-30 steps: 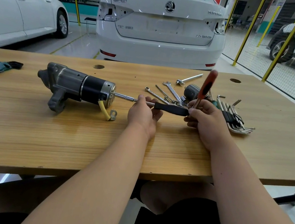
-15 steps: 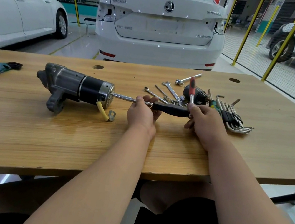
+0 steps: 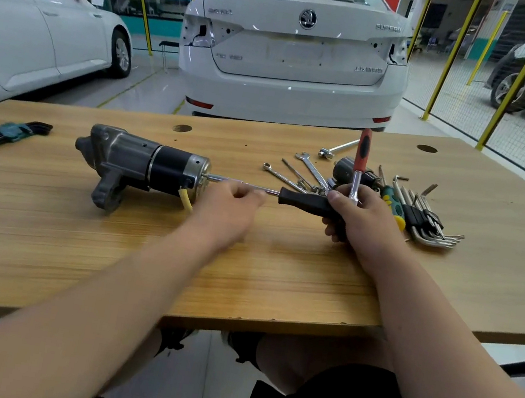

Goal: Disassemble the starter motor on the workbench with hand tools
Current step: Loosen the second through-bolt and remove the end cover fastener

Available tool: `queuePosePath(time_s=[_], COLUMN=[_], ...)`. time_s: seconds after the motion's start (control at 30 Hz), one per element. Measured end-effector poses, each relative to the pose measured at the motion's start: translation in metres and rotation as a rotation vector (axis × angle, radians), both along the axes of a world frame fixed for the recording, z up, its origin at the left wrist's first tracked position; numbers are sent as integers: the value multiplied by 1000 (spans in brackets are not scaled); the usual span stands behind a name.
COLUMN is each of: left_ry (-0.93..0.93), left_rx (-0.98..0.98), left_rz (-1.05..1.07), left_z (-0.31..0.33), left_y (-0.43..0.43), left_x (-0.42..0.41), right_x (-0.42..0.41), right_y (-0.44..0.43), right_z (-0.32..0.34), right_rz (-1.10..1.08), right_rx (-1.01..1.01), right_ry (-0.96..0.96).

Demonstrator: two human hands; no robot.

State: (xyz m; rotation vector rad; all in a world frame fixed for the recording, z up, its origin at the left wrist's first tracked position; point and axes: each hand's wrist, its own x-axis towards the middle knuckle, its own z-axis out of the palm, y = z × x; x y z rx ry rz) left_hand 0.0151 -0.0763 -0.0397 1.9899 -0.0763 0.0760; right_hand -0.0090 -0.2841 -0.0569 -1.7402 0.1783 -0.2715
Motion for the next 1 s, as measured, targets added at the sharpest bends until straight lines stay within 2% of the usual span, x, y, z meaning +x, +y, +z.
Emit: queuePosePath(time_s=[0.07, 0.1, 0.13, 0.17, 0.23, 0.3, 0.43, 0.6, 0.7, 0.9, 1.0], left_ry=[-548, -674, -632, -484, -222, -189, -286, -365, -416, -431, -430], left_rx=[540, 757, 948, 1071, 1201, 1299, 1304, 1212, 1166, 1126, 1131], left_rz=[71, 117, 138, 136, 75, -19, -37, -6, -14, -63, -87], left_z=[14, 21, 27, 32, 36, 34, 28, 22, 19, 18, 16], left_y=[47, 66, 82, 92, 101, 101, 103, 102, 102, 107, 105], left_x=[13, 25, 39, 51, 71, 83, 89, 88, 88, 87, 84], right_x=[5, 7, 8, 9, 11, 16, 29, 40, 34, 17, 12], right_y=[2, 3, 5, 7, 12, 13, 13, 15, 13, 13, 12], right_z=[2, 4, 6, 9, 12, 16, 22, 13, 10, 7, 6], right_rz=[15, 12, 8, 8, 25, 42, 43, -42, -60, -108, -59], right_rx=[185, 276, 364, 457, 641, 736, 756, 345, 47, -239, -214], right_ry=[17, 40, 71, 102, 157, 179, 123, 200, 139, 68, 12])
